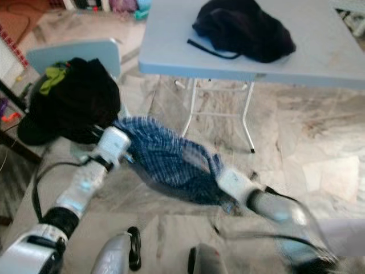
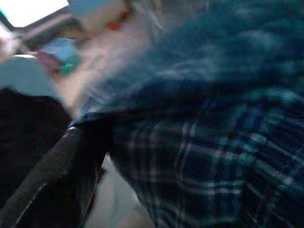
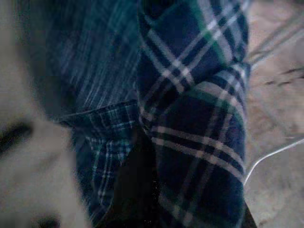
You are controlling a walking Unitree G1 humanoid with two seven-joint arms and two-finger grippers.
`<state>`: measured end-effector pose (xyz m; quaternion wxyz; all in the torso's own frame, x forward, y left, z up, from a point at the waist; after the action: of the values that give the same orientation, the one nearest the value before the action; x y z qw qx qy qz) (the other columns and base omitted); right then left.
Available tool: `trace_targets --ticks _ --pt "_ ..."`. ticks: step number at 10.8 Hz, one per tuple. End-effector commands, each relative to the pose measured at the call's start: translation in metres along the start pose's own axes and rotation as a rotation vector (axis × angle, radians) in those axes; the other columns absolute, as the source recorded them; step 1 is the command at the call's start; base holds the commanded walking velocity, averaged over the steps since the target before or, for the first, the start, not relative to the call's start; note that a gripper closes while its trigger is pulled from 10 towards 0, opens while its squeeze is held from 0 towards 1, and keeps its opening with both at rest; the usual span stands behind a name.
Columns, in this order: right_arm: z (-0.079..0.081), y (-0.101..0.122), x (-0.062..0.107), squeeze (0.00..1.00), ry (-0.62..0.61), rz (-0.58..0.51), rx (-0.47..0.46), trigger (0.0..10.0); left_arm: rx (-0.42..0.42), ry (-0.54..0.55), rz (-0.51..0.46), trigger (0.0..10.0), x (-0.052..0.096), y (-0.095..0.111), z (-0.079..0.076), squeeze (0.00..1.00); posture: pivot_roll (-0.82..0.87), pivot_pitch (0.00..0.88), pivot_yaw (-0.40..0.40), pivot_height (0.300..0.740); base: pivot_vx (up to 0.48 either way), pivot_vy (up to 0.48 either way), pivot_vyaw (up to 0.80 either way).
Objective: Hang hanger
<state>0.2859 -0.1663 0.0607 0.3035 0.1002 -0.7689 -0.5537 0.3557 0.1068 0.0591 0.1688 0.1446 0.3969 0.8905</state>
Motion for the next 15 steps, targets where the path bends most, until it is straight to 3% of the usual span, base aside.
trace_targets --ticks 1,2,3,4,7,8,9,10,12,13,15 --pt "-0.012 0.023 -0.003 0.0 -0.093 -0.102 -0.074 10.0 -0.048 -0.104 -0.012 10.0 0.003 0.001 -0.024 0.0 -0.09 0.17 -0.031 0.74 0.0 0.0 0.0" --pt "-0.007 0.036 -0.012 0.0 -0.129 -0.162 -0.14 10.0 -0.072 -0.111 -0.079 10.0 0.001 0.016 -0.031 0.0 -0.09 0.17 -0.033 0.74 0.0 0.0 0.0" --pt "0.002 0.039 -0.018 0.0 -0.113 -0.172 -0.111 10.0 -0.062 -0.085 -0.109 10.0 -0.001 0.025 -0.026 0.0 -0.08 0.169 -0.032 0.74 0.0 0.0 0.0" --pt "0.009 0.021 -0.016 0.0 -0.08 -0.098 -0.036 10.0 -0.069 -0.006 -0.107 10.0 -0.004 0.027 -0.005 0.0 -0.08 0.17 -0.032 0.74 0.0 0.0 0.0" --pt "0.008 -0.003 -0.003 0.0 -0.056 -0.007 -0.021 10.0 -0.085 0.145 0.007 10.0 -0.001 0.002 0.038 0.0 -0.08 0.172 -0.034 0.74 0.0 0.0 0.0" --pt "0.008 -0.003 -0.003 0.0 -0.056 -0.007 -0.021 10.0 -0.085 0.145 0.007 10.0 -0.001 0.002 0.038 0.0 -0.08 0.172 -0.034 0.74 0.0 0.0 0.0" --pt "0.017 -0.008 -0.001 0.0 -0.002 0.016 -0.031 10.0 -0.11 0.173 0.022 10.0 0.0 -0.001 0.047 0.0 -0.09 0.172 -0.033 0.74 0.0 0.0 0.0" --pt "0.015 -0.006 -0.006 0.0 -0.03 0.005 -0.045 10.0 -0.077 0.16 0.013 10.0 -0.002 0.002 0.047 0.0 -0.09 0.173 -0.031 0.74 0.0 0.0 0.0" --pt "0.006 0.026 -0.032 0.0 -0.151 -0.111 -0.173 10.0 -0.045 0.058 -0.092 10.0 -0.01 0.027 0.016 0.0 -0.08 0.168 -0.036 0.74 0.0 0.0 0.0" --pt "0.014 0.046 -0.042 0.0 -0.127 -0.177 -0.306 10.0 -0.033 0.028 -0.137 10.0 -0.013 0.041 -0.002 0.0 -0.08 0.169 -0.039 0.74 0.0 0.0 0.0" --pt "0.032 0.053 -0.04 0.0 -0.038 -0.19 -0.404 10.0 -0.024 0.009 -0.162 10.0 -0.015 0.049 -0.012 0.0 -0.08 0.171 -0.042 0.74 0.0 0.0 0.0"
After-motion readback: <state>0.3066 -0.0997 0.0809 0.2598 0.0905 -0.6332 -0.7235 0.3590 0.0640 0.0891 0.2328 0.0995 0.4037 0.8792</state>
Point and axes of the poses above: a point about 5 cm out from each wrist's last joint towards the gripper, its own x axis pointing back from the gripper into the wrist, its own y axis along the axis of the wrist's last joint, z = x × y, the point moved 4 cm from there along -x, pointing out of the wrist towards the gripper, and after that the axes turned 14 degrees about -x, right-handed, at the moved point
